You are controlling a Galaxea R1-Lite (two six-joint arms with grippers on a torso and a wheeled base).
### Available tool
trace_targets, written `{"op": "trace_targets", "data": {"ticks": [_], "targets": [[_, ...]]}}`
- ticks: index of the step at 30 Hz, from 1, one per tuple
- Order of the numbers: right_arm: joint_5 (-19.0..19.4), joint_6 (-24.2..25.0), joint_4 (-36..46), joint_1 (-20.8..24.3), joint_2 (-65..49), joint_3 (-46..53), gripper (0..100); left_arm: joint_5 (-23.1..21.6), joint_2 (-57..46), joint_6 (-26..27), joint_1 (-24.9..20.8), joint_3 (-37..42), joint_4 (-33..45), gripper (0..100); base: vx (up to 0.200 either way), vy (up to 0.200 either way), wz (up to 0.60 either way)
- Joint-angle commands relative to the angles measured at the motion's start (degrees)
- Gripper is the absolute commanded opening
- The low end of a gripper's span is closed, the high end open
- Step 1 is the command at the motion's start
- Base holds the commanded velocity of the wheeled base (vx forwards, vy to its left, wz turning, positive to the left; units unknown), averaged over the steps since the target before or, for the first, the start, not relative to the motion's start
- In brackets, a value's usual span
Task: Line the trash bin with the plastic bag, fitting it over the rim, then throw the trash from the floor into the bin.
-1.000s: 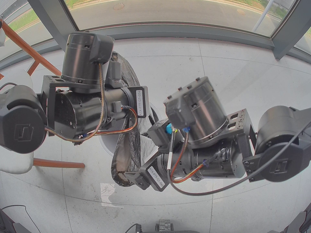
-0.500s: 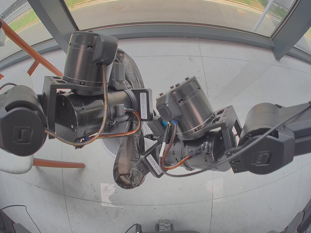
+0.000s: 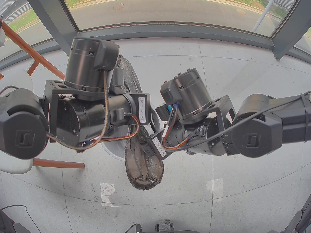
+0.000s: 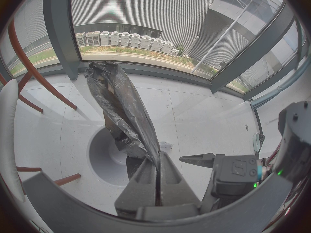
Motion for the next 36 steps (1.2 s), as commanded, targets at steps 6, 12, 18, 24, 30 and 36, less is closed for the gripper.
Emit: {"op": "trace_targets", "data": {"ticks": [6,12,18,24,30,36], "targets": [[-0.01,-0.01,-0.16,-0.34,0.18,-0.74,100,-0.08,0.17,0.01,0.01,-0.26,-0.13,0,0.000,0.000,0.00],[0.34,0.34,0.02,-0.78,0.09,-0.74,100,-0.60,0.17,0.01,0.01,0.27,-0.31,0,0.000,0.000,0.00],[0.52,0.25,-0.07,-0.69,0.18,-0.56,100,-0.60,0.17,0.36,0.01,0.45,-0.13,0,0.000,0.000,0.00],[0.61,0.25,-0.16,-0.87,0.18,-0.48,100,-0.69,0.17,0.27,0.01,0.71,-0.04,100,0.000,0.000,0.00],[0.69,0.16,-0.42,-0.60,0.97,-0.48,100,-0.69,0.08,0.45,-0.08,0.01,-0.39,100,0.000,0.000,0.00],[0.69,0.34,-0.51,0.36,2.64,-0.65,0,-0.60,-0.01,0.45,0.01,-0.96,-0.22,100,0.000,0.000,0.00]]}}
